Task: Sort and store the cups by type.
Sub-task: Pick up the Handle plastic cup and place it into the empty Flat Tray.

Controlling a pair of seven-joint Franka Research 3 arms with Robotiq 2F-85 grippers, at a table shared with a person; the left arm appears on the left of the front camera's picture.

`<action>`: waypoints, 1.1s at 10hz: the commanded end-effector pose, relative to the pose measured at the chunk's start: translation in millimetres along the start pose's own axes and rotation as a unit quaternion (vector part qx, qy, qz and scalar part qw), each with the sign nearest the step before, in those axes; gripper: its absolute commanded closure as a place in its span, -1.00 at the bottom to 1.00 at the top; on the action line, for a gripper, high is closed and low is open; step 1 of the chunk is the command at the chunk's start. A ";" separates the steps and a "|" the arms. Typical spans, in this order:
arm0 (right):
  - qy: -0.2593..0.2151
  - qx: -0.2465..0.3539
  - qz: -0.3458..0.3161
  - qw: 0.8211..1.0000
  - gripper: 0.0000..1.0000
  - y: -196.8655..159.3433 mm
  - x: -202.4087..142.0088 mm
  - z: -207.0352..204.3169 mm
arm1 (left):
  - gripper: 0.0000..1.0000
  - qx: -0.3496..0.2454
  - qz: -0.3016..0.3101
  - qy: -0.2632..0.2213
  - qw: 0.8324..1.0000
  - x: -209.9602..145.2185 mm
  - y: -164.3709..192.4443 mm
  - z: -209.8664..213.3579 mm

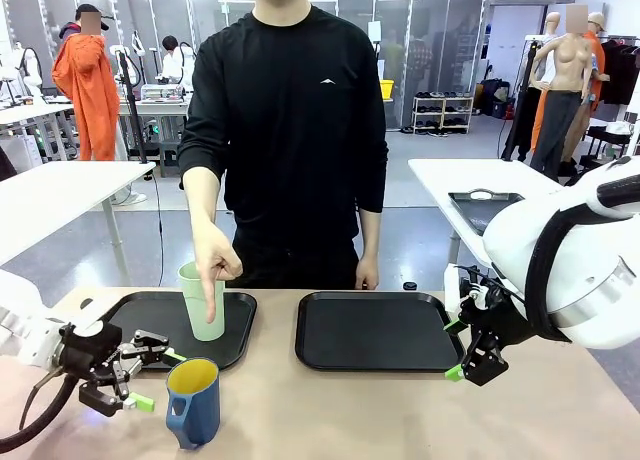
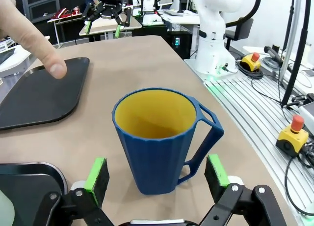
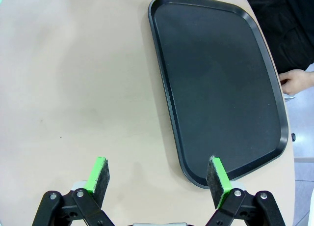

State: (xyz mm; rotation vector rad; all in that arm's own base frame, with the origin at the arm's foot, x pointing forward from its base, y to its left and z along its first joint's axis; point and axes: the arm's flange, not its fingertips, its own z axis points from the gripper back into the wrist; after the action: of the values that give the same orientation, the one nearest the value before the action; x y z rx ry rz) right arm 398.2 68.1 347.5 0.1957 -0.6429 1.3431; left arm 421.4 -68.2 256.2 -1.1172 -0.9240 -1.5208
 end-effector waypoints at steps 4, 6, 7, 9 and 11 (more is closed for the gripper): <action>-0.001 0.001 0.004 1.000 -1.00 -0.7 -1.1 -0.2 | -1.00 0.014 -0.019 -0.013 1.000 -18.6 2.6 -22.5; -0.001 0.001 0.004 1.000 -1.00 -0.7 -1.1 -0.2 | -1.00 0.011 -0.016 -0.015 1.000 -21.8 6.1 -31.8; -0.001 0.001 0.004 1.000 -1.00 -0.7 -1.1 -0.2 | -1.00 0.005 -0.015 -0.013 1.000 -23.4 6.9 -37.1; -0.001 0.001 0.004 1.000 -1.00 -0.7 -1.1 -0.2 | -1.00 -0.002 -0.012 -0.011 1.000 -24.6 7.2 -45.2; -0.001 0.001 0.004 1.000 -1.00 -0.7 -1.1 -0.2 | -1.00 -0.009 -0.011 -0.018 1.000 -25.0 6.7 -51.9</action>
State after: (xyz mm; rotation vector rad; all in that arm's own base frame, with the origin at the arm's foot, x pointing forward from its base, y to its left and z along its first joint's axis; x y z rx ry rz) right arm 398.2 68.1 347.5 0.1957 -0.6429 1.3431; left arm 420.9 -107.7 236.6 -1.1754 -0.8994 -1.5153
